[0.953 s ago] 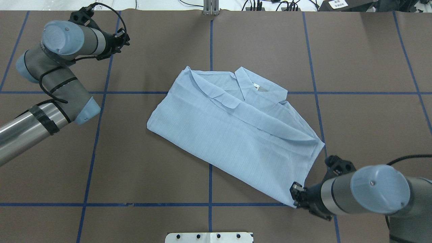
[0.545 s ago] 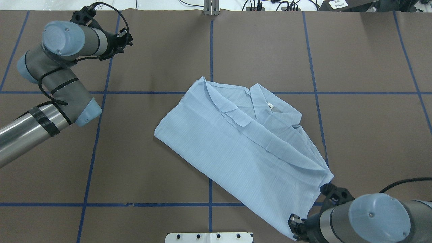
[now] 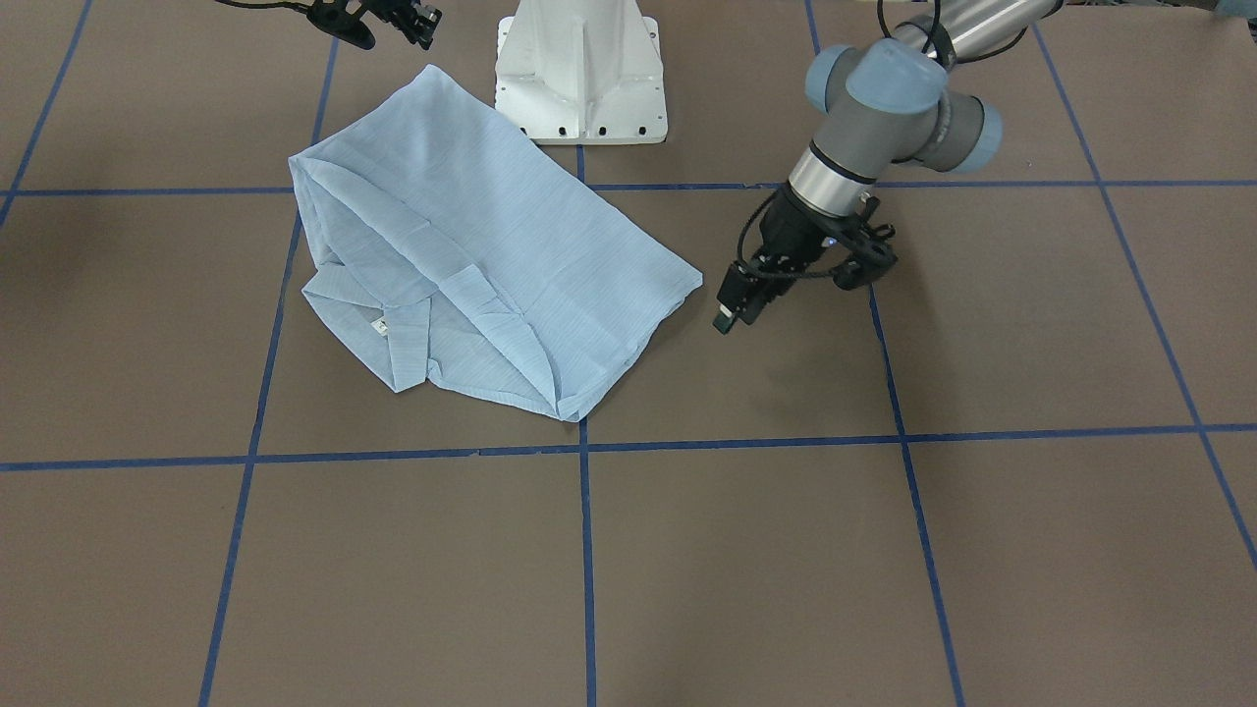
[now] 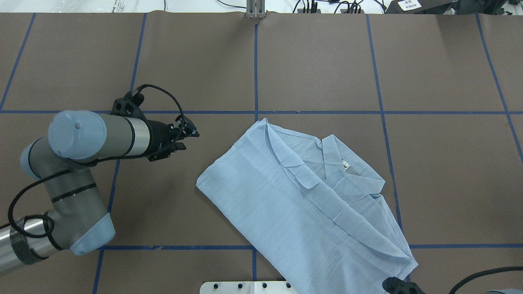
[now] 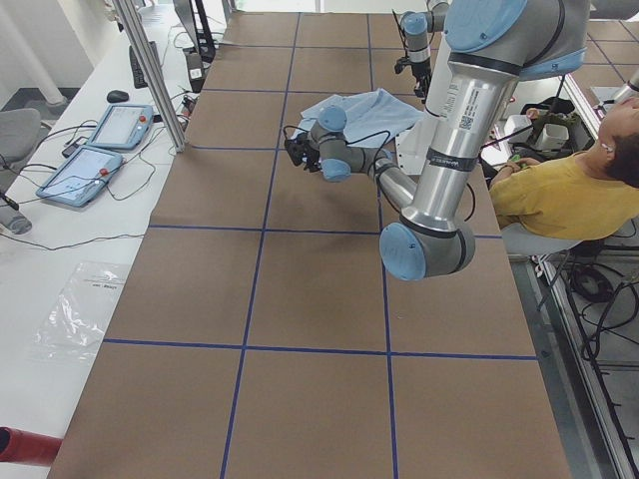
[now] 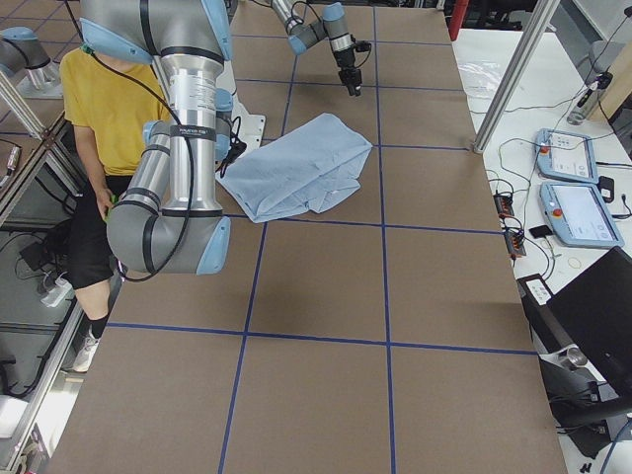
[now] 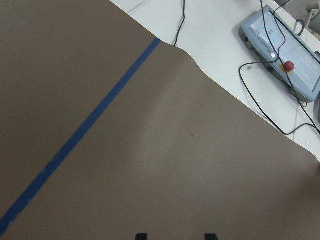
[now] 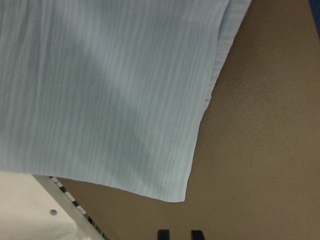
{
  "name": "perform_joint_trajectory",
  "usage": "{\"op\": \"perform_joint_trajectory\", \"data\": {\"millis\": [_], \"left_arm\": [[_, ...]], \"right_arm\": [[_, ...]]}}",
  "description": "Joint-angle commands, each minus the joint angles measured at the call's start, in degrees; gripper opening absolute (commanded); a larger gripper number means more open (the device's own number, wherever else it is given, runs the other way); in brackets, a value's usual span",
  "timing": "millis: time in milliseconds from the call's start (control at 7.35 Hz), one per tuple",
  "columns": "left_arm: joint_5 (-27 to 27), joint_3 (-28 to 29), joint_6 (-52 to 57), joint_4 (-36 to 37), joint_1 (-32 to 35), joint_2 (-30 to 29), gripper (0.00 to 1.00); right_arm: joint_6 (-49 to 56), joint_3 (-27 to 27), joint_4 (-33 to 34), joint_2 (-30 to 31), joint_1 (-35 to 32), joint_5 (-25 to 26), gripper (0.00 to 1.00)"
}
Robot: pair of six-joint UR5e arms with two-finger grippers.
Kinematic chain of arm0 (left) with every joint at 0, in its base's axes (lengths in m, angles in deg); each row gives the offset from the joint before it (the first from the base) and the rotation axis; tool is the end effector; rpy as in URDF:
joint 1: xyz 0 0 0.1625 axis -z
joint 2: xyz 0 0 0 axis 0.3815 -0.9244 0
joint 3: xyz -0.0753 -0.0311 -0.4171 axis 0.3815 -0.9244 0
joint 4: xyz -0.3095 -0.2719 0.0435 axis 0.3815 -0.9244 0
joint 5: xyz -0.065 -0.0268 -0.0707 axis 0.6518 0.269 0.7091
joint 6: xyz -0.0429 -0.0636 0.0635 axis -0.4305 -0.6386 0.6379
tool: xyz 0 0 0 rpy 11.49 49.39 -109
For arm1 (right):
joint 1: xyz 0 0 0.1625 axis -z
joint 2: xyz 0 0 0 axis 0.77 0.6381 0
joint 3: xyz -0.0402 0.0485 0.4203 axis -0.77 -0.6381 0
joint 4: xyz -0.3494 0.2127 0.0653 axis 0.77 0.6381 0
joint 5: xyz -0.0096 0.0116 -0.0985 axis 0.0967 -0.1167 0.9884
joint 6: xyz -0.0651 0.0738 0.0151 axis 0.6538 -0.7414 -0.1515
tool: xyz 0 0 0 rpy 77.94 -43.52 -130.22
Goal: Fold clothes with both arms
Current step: 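Grasp the shirt's near corner with the left gripper while the right regrips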
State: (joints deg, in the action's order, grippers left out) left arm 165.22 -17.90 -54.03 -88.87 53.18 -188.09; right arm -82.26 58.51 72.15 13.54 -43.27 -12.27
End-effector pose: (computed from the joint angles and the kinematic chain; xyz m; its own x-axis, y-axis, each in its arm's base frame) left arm 0.4543 -0.4044 0.2945 0.1475 -0.5050 -0.8504 0.4411 0.8032 -0.4004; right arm -0.4312 -0.0624 0.3354 0.6268 0.5140 0.5856 -0.1326 0.8110 -0.5699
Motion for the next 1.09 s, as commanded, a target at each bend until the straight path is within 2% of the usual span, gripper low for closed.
{"op": "perform_joint_trajectory", "data": {"millis": [0,136,408,681,817,953], "left_arm": [[-2.43,-3.21,-6.12,6.20,-6.30,0.60,0.65],[-4.10,-2.17,-6.31,6.22,-8.59,0.25,0.66],[-4.64,0.29,-6.40,6.31,-11.16,-1.76,0.66],[-4.64,3.11,-6.31,6.31,-11.16,-3.62,0.63],[-4.82,3.20,-6.40,6.31,-11.16,-3.53,0.50],[-7.52,3.20,-6.40,6.31,-10.99,-3.27,0.00]], "right_arm": [[-0.24,-0.49,0.08,-0.43,-9.13,0.60,1.00],[0.63,-3.02,0.00,-2.44,-16.85,0.60,1.00],[3.78,-8.30,0.08,-11.30,-28.92,0.52,1.00],[5.30,-9.81,0.08,-11.69,-30.02,0.69,1.00],[5.21,-9.90,0.00,-11.78,-30.11,0.60,1.00],[5.21,-9.90,0.08,-11.78,-30.11,0.60,1.00]]}}
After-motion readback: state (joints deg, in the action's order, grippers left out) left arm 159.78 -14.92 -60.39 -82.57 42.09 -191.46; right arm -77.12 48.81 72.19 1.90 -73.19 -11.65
